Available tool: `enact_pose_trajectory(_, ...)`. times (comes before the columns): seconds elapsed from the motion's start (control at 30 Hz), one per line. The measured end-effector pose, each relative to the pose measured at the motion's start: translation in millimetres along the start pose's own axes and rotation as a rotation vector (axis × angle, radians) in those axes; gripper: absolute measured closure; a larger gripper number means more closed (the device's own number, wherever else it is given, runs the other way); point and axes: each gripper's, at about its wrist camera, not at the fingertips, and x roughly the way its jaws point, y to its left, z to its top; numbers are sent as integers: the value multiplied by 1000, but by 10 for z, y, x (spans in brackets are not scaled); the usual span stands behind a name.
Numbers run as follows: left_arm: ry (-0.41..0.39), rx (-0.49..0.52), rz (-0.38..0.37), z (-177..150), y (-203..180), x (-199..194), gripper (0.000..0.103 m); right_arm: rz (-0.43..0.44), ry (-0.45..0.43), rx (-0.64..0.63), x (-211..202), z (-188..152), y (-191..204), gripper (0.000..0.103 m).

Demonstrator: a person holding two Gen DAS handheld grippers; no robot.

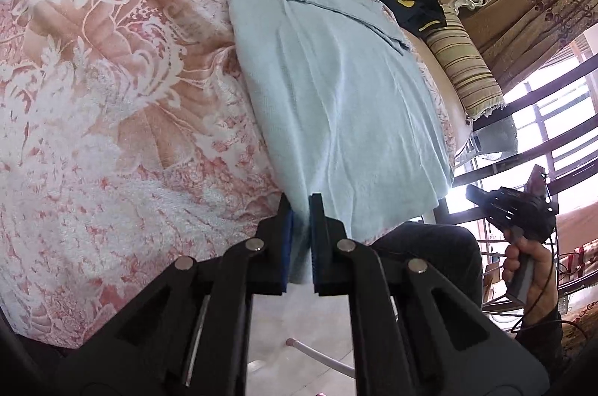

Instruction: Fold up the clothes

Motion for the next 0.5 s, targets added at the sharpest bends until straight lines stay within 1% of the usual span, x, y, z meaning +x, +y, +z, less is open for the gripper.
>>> enact_pose_trajectory(0.07,5,-3,1,-2,4,29,94,22,-26,8,-107,43,-84,90)
enact_pose_trajectory(0.13,8,-7,4,-2,3,49,94,86,-16,7,-57,125,-64,90)
enact_pose_trajectory(0.23,8,-6,4,-5,-1,40,94,200,22,-7,87,180,77,90)
enact_pose_trajectory(0.3,12,-3,4,-4,-1,33,94,226,69,-45,230,133,209,90)
enact_pose_trajectory(0.33,14,-2,5,-3,-1,30,94,218,96,-69,331,97,263,90)
enact_pose_trajectory(0.37,16,-1,5,-2,-1,27,94,155,119,-98,450,70,300,90)
enact_pose_trajectory(0.4,17,1,5,-2,-1,23,94,99,138,-124,556,45,330,95)
enact_pose_trajectory(0.5,24,11,5,1,-3,33,94,92,126,-129,557,31,319,94)
